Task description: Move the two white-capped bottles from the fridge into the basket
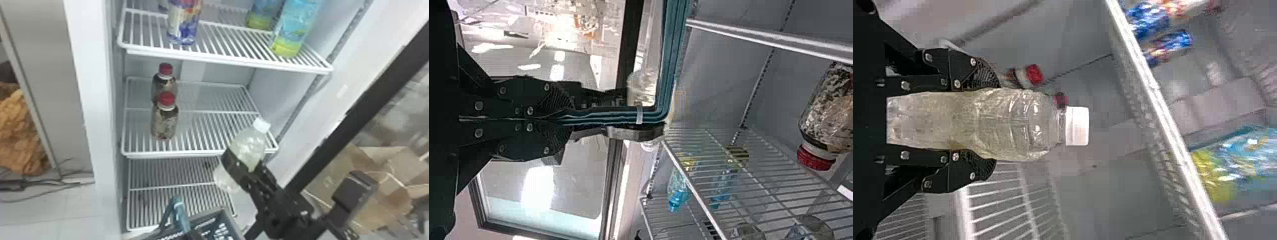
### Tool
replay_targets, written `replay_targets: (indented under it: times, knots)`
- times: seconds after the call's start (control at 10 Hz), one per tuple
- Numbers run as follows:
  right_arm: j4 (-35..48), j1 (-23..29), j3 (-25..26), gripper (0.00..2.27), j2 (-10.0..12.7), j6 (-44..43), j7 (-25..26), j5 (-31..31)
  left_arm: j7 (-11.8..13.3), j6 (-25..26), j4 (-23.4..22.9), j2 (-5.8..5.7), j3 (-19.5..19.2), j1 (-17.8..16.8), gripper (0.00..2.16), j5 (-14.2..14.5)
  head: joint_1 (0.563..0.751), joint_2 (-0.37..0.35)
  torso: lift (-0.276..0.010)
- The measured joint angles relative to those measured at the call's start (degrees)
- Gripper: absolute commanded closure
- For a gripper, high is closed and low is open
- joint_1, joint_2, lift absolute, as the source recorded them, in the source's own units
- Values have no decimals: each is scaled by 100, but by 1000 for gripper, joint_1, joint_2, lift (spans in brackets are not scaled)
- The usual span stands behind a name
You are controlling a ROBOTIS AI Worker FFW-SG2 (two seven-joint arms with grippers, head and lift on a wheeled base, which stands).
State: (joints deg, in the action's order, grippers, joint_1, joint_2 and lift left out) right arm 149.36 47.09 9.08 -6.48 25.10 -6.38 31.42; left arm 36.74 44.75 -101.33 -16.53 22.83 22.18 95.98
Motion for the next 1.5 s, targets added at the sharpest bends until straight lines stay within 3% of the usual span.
replay_targets:
  times: [0.4, 1.0, 1.1, 1.3, 1.5]
  knots:
    - [689, 430, 277, 826, 132, 1788, 23, 177, 9, 2, -3, -8, -16, 17, 1124, -20, 695, -350, -260]
    - [612, 190, 420, 812, 173, 3692, -326, 223, 8, 27, -2, -6, -33, 25, 1122, -22, 695, -350, -260]
    - [670, 194, 487, 688, 173, 4017, -336, 166, 8, 35, -2, -7, -36, 29, 1122, -17, 695, -350, -260]
    - [695, 196, 541, 453, 187, 4270, -350, 114, 8, 51, 0, -8, -33, 31, 1122, -22, 695, -350, -260]
    - [673, 162, 543, 450, 207, 4117, -386, 29, 15, 52, 0, -9, -31, 31, 1122, -23, 695, -350, -260]
